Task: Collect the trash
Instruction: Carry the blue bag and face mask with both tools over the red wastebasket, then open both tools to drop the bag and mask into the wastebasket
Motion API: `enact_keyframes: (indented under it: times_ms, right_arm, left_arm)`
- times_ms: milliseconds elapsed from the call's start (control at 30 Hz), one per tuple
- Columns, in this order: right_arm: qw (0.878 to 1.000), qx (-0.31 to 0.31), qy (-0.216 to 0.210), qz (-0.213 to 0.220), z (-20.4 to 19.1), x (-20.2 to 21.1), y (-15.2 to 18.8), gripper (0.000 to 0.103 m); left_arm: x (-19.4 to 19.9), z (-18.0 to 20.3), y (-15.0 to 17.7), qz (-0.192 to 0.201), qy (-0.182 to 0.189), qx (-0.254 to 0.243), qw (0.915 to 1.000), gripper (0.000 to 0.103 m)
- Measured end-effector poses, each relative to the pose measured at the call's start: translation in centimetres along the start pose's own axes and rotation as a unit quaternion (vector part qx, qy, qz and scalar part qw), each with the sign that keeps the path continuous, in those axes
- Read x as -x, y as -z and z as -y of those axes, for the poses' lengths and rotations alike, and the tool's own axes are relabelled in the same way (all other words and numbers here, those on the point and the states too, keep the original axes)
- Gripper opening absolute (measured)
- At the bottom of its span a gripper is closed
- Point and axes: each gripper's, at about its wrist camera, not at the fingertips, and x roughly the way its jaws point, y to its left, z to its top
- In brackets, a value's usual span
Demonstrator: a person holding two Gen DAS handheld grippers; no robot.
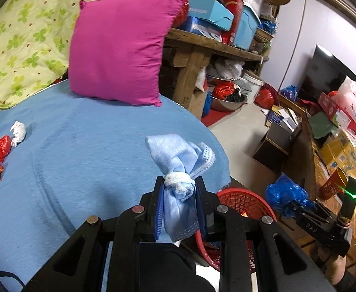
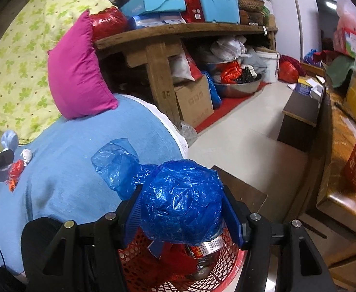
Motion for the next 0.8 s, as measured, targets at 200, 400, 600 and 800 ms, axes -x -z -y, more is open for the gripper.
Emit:
enact_keyframes:
  times_ms: [200, 400, 600, 800]
  right_arm:
    - [1.0, -0.008, -0.002, -0.012, 0.3, -1.3, 0.3, 0.065]
    - [0.999, -0.015, 0.012, -0.033, 0.8, -2.0, 0.9, 0.088]
    - [0.999, -0.02, 0.02, -0.018, 1.2, -1.2, 0.7, 0.088]
    - [0.999, -0.025, 0.023, 0.007, 1.5, 0.1, -0.3, 0.088]
  left_arm:
    - [-0.6, 1.1, 0.2, -0.006, 0.005, -0.01, 0.9999, 0.025]
    - [-1.2, 2.1, 0.3, -0.013, 0.014, -0.018, 0.9997, 0.025]
    - [-2.0, 3.5, 0.4, -0.023, 0.03, -0.032, 0.9988, 0.025]
    - [-3.6, 5.3, 0.9, -0.051, 0.062, -0.046, 0.9958, 0.025]
